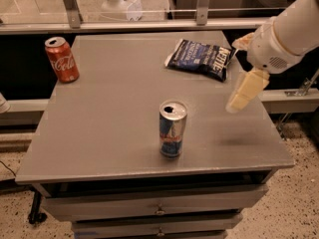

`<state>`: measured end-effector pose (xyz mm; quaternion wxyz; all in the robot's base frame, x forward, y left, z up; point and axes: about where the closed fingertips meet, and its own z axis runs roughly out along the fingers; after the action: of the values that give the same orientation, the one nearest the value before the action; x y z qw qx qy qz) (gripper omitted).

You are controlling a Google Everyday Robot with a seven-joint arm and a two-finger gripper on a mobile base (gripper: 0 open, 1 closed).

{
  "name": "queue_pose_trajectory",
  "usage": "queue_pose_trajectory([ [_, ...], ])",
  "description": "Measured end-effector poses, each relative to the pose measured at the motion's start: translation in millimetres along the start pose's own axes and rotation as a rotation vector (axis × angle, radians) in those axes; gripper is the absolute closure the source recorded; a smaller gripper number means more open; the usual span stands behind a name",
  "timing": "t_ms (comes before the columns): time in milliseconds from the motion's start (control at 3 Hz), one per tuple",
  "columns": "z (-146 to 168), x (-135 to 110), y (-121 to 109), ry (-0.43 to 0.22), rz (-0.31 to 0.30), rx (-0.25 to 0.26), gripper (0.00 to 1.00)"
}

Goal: Move blue chip bag near redbull can

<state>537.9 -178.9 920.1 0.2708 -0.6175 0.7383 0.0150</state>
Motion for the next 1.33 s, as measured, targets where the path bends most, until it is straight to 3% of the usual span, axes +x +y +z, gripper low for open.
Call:
queue_pose_trajectory([
  [333,43,-11,-58,-0.106,0.023,0.076,0.0],
  [667,74,-11,-107,-0.182,0.096,0.137,0.0],
  [1000,98,-2,-146,-0.233,0.219,0.184,0.0],
  [1333,118,3,-167,-0.258,0.339,0.2,0.0],
])
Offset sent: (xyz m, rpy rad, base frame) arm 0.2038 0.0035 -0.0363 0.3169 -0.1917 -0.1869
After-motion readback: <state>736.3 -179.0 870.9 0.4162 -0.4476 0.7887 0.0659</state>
